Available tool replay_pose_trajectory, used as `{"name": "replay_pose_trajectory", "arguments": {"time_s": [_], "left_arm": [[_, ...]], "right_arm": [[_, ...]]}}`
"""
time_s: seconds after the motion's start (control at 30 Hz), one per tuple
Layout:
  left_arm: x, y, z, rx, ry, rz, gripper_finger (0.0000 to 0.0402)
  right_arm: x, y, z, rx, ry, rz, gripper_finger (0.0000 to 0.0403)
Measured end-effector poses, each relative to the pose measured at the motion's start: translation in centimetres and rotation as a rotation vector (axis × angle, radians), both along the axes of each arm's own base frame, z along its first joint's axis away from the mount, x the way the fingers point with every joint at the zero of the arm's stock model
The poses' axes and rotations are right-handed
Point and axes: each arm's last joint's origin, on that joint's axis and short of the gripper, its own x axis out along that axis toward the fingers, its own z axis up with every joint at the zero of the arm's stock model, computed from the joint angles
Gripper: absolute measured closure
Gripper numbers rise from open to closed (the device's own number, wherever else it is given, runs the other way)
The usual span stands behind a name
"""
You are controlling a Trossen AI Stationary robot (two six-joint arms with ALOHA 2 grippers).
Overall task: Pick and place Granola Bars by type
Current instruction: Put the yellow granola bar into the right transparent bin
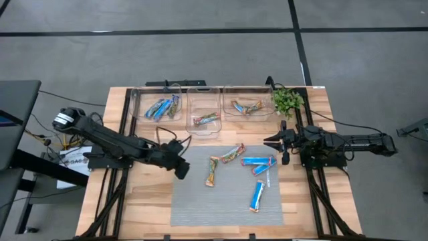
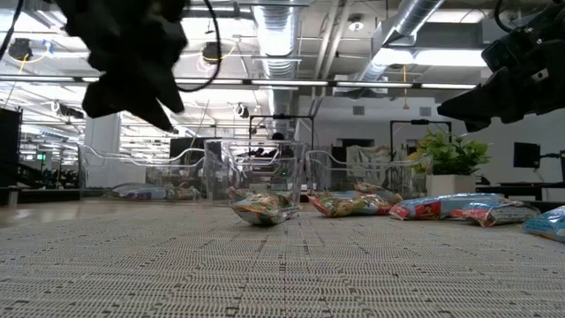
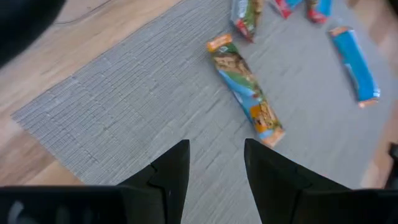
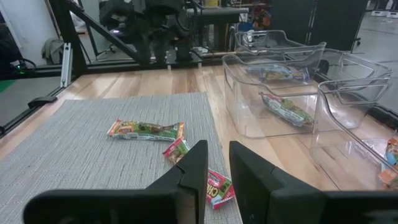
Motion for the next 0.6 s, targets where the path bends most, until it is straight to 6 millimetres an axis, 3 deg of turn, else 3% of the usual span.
{"name": "replay_pose_trajectory", "arguments": {"time_s": [0.37, 0.6], "left_arm": [[8.6, -1.0, 0.7, 0.034, 0.117, 0.021, 0.0256], [12.8, -1.6, 0.4, 0.012, 0.212, 0.014, 0.0256]], "right_arm": [[0.0, 0.0, 0.0, 0.000, 0.000, 0.000, 0.0344], [0.0, 0.0, 0.0, 0.000, 0.000, 0.000, 0.0344]]}}
